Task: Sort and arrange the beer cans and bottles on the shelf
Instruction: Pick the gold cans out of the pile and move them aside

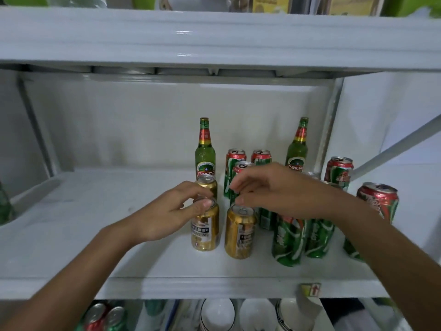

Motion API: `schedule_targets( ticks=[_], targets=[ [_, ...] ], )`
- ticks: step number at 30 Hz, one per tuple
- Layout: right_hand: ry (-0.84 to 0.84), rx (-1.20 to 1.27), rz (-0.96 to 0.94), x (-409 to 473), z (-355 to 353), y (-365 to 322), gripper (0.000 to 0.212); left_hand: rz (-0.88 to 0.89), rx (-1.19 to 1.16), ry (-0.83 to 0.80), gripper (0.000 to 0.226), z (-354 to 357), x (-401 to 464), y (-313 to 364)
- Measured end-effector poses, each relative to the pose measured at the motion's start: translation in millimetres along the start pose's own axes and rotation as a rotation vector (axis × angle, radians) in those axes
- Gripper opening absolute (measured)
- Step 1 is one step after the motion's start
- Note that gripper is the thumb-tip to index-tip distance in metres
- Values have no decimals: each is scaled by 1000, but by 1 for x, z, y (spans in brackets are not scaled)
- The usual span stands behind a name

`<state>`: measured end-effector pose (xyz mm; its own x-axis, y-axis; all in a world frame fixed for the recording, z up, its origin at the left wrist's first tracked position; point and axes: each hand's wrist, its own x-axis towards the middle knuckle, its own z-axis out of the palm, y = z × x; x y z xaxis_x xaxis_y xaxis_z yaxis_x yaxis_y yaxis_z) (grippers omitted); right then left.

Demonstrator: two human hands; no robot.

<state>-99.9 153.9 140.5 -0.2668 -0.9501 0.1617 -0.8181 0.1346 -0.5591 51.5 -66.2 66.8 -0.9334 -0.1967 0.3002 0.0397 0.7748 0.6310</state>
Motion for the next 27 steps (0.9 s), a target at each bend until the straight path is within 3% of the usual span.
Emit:
schedule_targets(
  ticks=[2, 5, 12, 19, 27],
  targets=[
    [-65, -155, 45, 4, 15, 7, 43, -27, 25, 18, 34, 2, -1, -4],
    [-86, -216, 93, 9, 35, 24, 42, -40, 97, 12, 46, 9, 4, -10],
    [-49, -173, 189, 11, 71, 43, 85, -137, -173, 2, 72, 29, 3, -33],
    [269, 220, 195, 7, 100, 56, 89, -132, -233, 140, 68, 37, -1, -40],
    [447, 336, 169, 13, 108, 45, 58, -206, -127, 340, 66, 0, -46, -36]
  ],
)
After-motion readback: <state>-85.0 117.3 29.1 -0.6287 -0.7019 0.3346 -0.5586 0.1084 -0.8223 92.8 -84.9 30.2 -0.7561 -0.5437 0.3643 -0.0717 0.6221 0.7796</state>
